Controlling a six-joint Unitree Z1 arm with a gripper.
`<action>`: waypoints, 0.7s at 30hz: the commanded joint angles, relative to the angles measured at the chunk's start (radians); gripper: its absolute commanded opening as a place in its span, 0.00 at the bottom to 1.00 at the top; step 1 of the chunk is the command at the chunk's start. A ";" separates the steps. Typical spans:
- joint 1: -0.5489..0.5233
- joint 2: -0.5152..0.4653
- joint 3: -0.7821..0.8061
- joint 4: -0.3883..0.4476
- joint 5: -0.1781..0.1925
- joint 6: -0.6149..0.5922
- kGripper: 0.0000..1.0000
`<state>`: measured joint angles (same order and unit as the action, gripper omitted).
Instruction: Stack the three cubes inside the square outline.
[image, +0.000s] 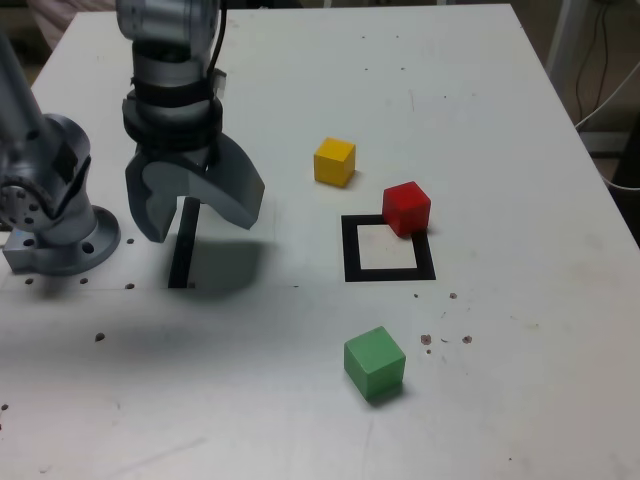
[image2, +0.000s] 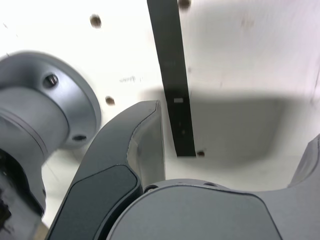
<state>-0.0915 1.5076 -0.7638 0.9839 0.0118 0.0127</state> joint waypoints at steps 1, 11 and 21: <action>-0.001 -0.006 0.000 0.004 0.015 0.000 1.00; 0.000 -0.007 -0.014 0.015 0.020 -0.002 1.00; 0.013 0.027 -0.209 0.130 -0.043 -0.001 0.99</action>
<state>-0.0825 1.5204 -0.9518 1.1063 -0.0340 0.0122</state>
